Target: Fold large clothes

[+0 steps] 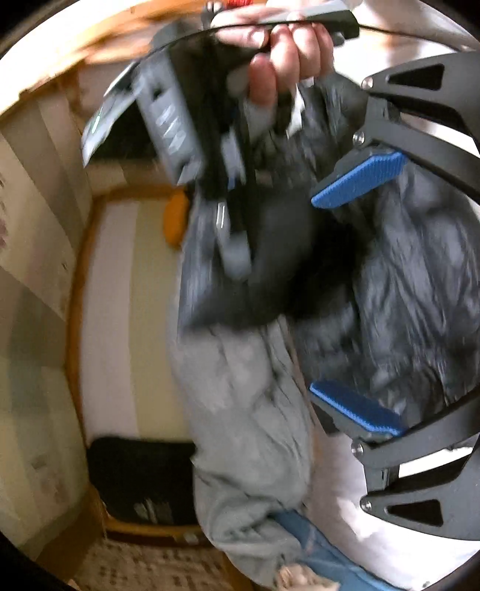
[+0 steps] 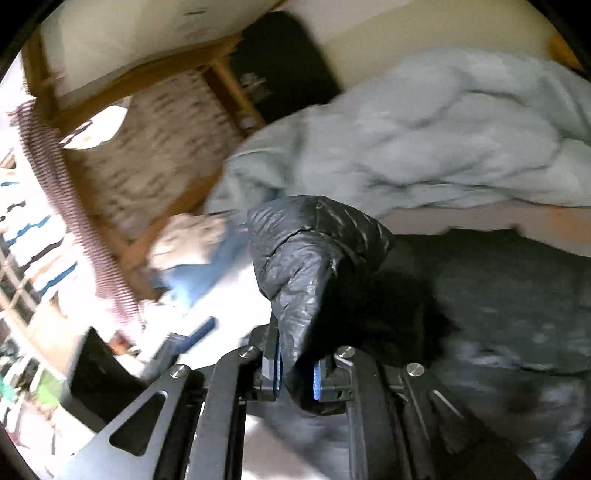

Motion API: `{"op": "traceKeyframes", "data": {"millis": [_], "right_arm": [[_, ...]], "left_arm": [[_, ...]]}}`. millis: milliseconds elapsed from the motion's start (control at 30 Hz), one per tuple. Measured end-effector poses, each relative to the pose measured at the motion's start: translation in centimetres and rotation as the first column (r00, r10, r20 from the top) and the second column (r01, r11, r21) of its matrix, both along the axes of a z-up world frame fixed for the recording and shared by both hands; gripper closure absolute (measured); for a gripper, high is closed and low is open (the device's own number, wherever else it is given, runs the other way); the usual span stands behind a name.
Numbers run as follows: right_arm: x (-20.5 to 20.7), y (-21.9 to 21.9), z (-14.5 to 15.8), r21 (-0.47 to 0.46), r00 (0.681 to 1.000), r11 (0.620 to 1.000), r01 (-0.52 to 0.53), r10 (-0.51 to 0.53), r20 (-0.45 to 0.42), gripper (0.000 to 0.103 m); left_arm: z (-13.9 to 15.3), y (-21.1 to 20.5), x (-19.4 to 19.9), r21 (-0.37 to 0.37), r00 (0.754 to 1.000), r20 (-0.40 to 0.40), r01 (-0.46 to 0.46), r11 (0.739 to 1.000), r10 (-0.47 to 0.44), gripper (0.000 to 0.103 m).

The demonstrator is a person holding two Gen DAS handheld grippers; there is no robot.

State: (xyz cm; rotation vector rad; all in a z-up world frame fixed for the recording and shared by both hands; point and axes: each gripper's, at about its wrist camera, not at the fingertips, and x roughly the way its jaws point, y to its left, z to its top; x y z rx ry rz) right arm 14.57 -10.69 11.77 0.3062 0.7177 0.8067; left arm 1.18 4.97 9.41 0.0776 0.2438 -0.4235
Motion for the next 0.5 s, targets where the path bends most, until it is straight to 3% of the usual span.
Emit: {"op": "traceKeyframes", "data": {"millis": [133, 233, 300, 367, 433, 500], "right_arm": [[-1.1, 3.4, 0.9, 0.136, 0.986, 0.981, -0.137, 0.148, -0.071, 0.092], [-2.3, 5.6, 1.5, 0.155, 0.975, 0.969, -0.190, 0.205, -0.085, 0.092], [-2.8, 6.6, 1.6, 0.119, 0.981, 0.977, -0.176, 0.183, -0.057, 0.091], [-3.0, 6.5, 1.5, 0.102, 0.987, 0.985, -0.141, 0.148, -0.057, 0.088], [-2.8, 5.4, 1.2, 0.103, 0.985, 0.987, -0.125, 0.136, -0.104, 0.085], [-2.6, 4.9, 1.2, 0.071, 0.991, 0.993, -0.089, 0.096, -0.095, 0.085]], "left_arm": [[-0.1, -1.1, -0.4, 0.074, 0.997, 0.041, -0.063, 0.995, 0.060, 0.003], [0.1, 0.0, 0.0, 0.050, 0.982, 0.061, -0.182, 0.982, 0.179, 0.004], [0.5, 1.6, 0.6, 0.024, 0.950, 0.066, -0.309, 0.951, 0.306, 0.023], [1.1, 3.8, 1.3, -0.001, 0.919, 0.061, -0.389, 0.921, 0.389, 0.083], [1.8, 5.8, 2.2, 0.027, 0.881, 0.079, -0.469, 0.883, 0.466, 0.095], [2.8, 8.5, 2.8, -0.003, 0.806, 0.088, -0.587, 0.809, 0.585, 0.096]]}}
